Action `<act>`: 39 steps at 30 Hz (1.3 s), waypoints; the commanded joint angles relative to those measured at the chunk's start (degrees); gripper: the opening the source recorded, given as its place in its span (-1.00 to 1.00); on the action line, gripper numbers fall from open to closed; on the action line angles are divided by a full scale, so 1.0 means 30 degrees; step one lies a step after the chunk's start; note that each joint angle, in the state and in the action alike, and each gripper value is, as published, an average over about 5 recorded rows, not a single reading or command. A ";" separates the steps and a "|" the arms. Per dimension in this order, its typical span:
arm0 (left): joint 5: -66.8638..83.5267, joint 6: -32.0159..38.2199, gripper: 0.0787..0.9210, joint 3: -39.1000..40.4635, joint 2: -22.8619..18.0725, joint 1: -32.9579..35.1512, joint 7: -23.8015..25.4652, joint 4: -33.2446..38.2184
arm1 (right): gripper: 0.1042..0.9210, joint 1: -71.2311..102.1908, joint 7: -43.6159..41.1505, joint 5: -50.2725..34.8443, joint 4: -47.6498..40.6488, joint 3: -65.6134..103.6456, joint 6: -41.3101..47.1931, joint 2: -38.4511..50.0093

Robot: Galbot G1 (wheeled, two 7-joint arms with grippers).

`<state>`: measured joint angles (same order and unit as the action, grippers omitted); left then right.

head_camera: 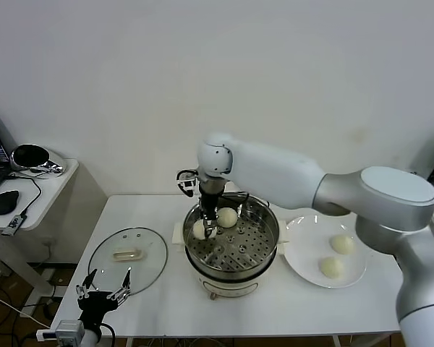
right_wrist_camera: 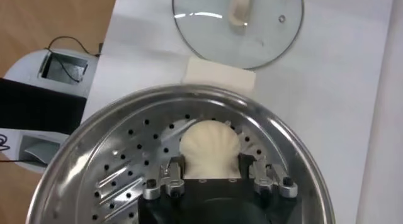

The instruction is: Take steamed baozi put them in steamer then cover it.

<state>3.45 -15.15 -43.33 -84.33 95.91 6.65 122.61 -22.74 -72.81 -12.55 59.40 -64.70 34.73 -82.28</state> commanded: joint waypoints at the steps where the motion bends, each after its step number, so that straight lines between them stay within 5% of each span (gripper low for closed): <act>1: 0.0045 -0.0002 0.77 0.0011 0.0013 0.0021 -0.0009 -0.0033 | 0.05 0.0324 0.0090 0.0393 -0.0800 -0.0087 -0.0007 -0.0873; 14: 0.0058 -0.0076 0.77 0.0143 0.0031 -0.0011 0.0078 0.0020 | 0.74 -0.0824 0.0118 -0.0444 0.3034 0.0227 0.0264 0.2367; 25: 0.0065 -0.0317 0.77 0.0188 0.0071 0.0267 0.0297 0.0396 | 0.76 -0.4061 -0.1621 0.0605 0.8971 0.1905 -0.2085 1.1600; 39: -0.0043 -0.0647 0.77 0.0290 -0.0034 0.1377 0.0489 0.1822 | 0.76 0.0832 -0.2140 0.5589 1.0602 0.4010 -0.5272 1.8861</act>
<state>3.41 -16.98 -42.45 -84.47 98.94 8.10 126.48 -26.79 -78.30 -2.73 86.99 -56.50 23.02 -38.08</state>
